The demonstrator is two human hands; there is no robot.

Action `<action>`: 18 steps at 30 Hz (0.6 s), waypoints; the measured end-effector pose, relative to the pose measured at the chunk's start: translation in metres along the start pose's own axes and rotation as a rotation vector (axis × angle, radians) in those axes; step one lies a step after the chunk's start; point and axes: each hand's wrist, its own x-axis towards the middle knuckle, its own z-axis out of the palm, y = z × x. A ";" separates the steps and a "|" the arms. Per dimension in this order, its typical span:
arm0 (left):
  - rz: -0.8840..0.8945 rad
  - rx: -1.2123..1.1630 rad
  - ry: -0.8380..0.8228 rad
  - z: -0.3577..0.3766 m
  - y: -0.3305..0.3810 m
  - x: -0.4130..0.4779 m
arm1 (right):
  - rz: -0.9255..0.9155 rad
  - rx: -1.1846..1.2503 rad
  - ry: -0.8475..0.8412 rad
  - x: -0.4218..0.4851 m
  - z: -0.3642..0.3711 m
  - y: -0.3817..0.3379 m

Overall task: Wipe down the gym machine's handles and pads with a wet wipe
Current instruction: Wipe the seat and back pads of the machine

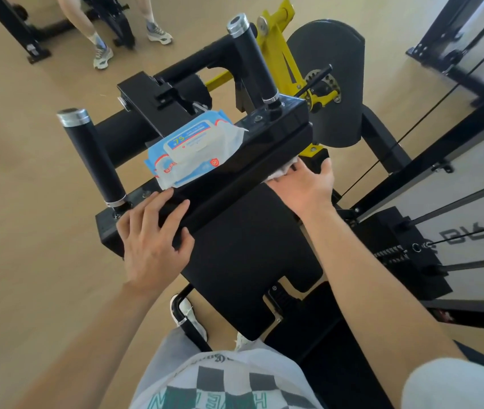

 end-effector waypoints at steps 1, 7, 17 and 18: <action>-0.002 -0.001 -0.003 0.000 0.000 0.000 | -0.022 0.005 0.001 0.002 0.003 0.000; -0.007 -0.010 -0.014 -0.002 0.001 0.000 | 0.123 -0.013 -0.049 -0.019 -0.001 0.063; -0.007 -0.052 -0.046 -0.005 -0.001 -0.001 | 0.078 -0.003 -0.037 -0.025 -0.016 0.036; -0.007 -0.064 -0.050 -0.005 -0.001 -0.001 | 0.074 0.005 -0.045 -0.025 -0.012 0.040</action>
